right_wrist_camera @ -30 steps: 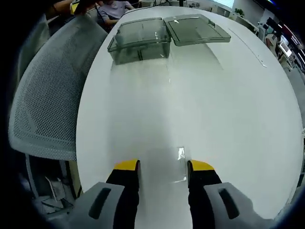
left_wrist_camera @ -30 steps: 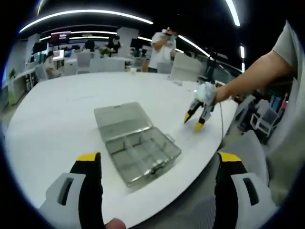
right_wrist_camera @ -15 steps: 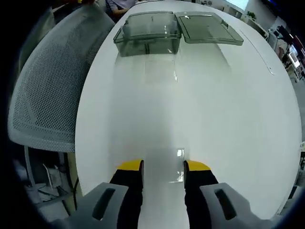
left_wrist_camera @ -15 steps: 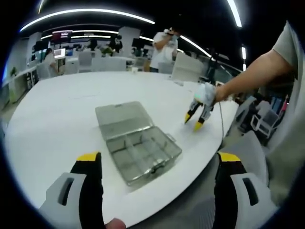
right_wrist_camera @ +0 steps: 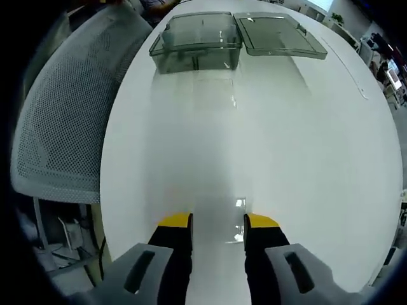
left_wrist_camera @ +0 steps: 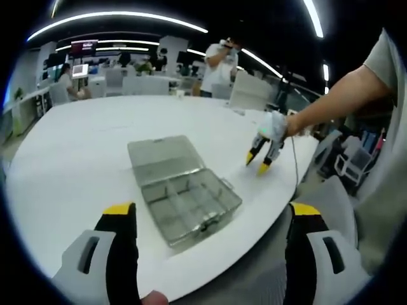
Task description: Insert the divider into the dual guide fixture by aligning both edges with the guide slots and pushing it downward to the bottom, including one-sided entry, uneven engagement, binding, and posture correction.
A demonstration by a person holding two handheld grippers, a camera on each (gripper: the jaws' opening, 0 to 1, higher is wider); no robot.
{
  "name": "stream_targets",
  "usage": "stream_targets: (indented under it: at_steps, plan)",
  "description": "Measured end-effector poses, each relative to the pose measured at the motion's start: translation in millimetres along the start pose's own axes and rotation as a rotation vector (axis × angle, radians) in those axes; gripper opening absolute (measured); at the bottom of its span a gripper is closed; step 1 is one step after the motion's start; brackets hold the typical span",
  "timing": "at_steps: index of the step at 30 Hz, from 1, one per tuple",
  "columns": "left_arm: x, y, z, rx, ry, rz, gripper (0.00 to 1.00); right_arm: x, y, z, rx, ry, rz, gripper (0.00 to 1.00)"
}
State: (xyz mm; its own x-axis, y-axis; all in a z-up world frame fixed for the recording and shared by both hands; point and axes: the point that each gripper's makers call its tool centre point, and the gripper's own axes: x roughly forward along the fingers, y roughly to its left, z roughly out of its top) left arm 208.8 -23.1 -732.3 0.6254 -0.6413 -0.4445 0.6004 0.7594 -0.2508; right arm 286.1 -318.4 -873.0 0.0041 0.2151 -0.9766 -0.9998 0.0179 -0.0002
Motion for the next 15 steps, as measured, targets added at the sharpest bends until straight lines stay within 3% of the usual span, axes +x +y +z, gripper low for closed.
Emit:
stream_targets:
  at_steps: [15]
  plan:
    - [-4.4,-1.6,-2.4,-0.008,-0.002,0.001,0.95,-1.4,2.3,13.0,-0.017,-0.008,-0.002,0.26]
